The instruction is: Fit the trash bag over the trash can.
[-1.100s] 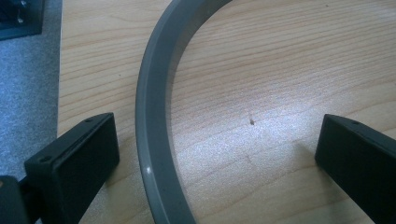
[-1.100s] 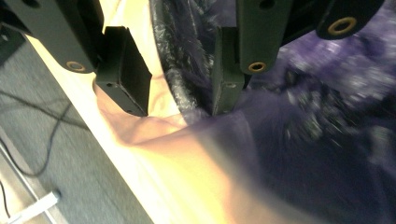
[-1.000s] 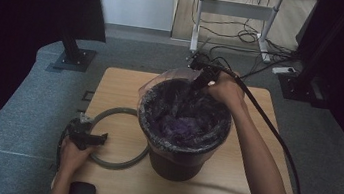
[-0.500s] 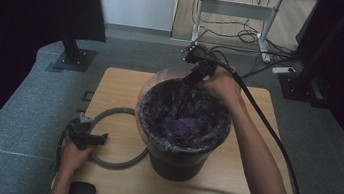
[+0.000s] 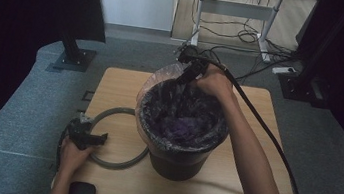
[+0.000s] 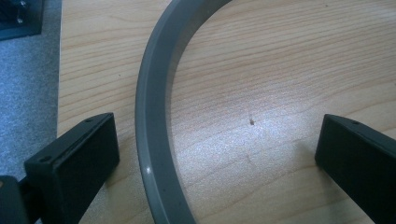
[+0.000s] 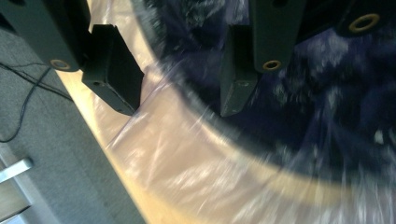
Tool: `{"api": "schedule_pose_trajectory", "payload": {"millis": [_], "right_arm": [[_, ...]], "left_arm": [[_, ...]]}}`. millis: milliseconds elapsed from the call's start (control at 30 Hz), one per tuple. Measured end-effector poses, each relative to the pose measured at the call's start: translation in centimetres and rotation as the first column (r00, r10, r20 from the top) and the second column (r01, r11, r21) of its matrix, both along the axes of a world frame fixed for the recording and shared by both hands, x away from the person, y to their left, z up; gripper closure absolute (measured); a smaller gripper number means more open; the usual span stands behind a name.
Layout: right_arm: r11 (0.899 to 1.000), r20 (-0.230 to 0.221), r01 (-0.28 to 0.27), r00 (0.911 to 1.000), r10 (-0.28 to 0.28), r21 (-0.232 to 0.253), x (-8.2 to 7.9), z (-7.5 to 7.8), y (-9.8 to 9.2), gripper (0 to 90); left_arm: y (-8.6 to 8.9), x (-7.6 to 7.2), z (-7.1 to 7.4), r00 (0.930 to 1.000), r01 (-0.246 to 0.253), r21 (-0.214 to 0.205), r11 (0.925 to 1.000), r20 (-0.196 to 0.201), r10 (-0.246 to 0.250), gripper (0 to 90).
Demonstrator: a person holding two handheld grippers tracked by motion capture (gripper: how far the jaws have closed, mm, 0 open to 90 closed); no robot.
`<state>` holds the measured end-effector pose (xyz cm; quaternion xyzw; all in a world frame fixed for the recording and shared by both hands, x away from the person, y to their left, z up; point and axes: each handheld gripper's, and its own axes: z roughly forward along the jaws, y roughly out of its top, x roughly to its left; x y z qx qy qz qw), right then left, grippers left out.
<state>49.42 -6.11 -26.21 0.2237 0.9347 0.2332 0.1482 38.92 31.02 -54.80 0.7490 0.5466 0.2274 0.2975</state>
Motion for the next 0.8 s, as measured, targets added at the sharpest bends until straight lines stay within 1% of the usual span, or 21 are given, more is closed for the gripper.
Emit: {"api": "schedule_pose_trajectory", "payload": {"millis": [33,167,200,267,367,467,500,533,567,600,633,733,767,800], "right_arm": [[1.000,0.002,-0.007,1.0000,0.007,-0.017,0.0,-0.2,0.0,48.4],[0.999,-0.021,-0.021,0.9996,0.020,-0.035,0.3,-1.2,0.2,49.6],[0.999,-0.038,-0.027,0.9989,0.026,-0.037,0.5,-1.6,0.4,49.6],[0.998,-0.051,-0.036,0.9982,0.033,-0.054,0.7,-2.5,0.6,46.6],[0.997,-0.085,-0.031,0.9961,0.025,-0.071,1.1,-3.3,0.7,45.9],[0.995,-0.093,-0.035,0.9953,0.026,-0.099,1.3,-3.8,0.6,45.9],[0.992,-0.089,-0.038,0.9957,0.028,-0.116,1.4,-3.9,0.5,43.6],[0.990,-0.073,-0.040,0.9969,0.030,-0.136,1.4,-4.0,0.5,38.4],[0.988,-0.063,-0.035,0.9977,0.026,-0.148,1.4,-4.0,0.4,36.2],[0.989,-0.060,-0.030,0.9980,0.021,-0.147,1.4,-3.8,0.2,35.8],[0.990,-0.055,-0.036,0.9981,0.029,-0.139,1.3,-3.5,0.0,35.2],[0.995,-0.032,-0.053,0.9982,0.050,-0.079,0.8,-1.8,-0.6,35.3],[0.997,-0.026,-0.054,0.9983,0.053,-0.063,0.7,-1.1,-0.8,35.3],[0.997,-0.015,-0.058,0.9982,0.057,-0.057,0.5,-0.4,-0.9,35.3]], "left_arm": [[0.0,0.0,0.0,1.0000,0.000,0.000,1.0000,0.000,0.000,0.0],[0.0,0.0,0.0,1.0000,0.000,0.000,1.0000,0.000,0.000,0.0],[0.0,0.0,0.0,1.0000,0.000,0.000,1.0000,0.000,0.000,0.0],[0.0,0.0,0.0,1.0000,0.000,0.000,1.0000,0.000,0.000,0.0],[0.0,0.0,0.0,1.0000,0.000,0.000,1.0000,0.000,0.000,0.0],[0.0,0.0,0.0,1.0000,0.000,0.000,1.0000,0.000,0.000,0.0],[0.0,0.0,0.0,1.0000,0.000,0.000,1.0000,0.000,0.000,0.0],[0.0,0.0,0.0,1.0000,0.000,0.000,1.0000,0.000,0.000,0.0],[0.0,0.0,0.0,1.0000,0.001,0.000,1.0000,0.000,-0.001,0.0],[0.0,0.0,0.0,1.0000,0.001,0.000,1.0000,0.000,-0.001,0.0],[0.0,0.0,0.0,1.0000,0.000,0.000,1.0000,0.000,0.000,0.0],[0.0,0.0,0.0,1.0000,0.000,0.000,1.0000,0.000,0.000,0.0],[0.0,0.0,0.0,1.0000,0.000,0.000,1.0000,0.000,0.000,0.0],[0.0,0.0,0.0,1.0000,0.001,0.000,1.0000,0.000,-0.001,0.0]]}}
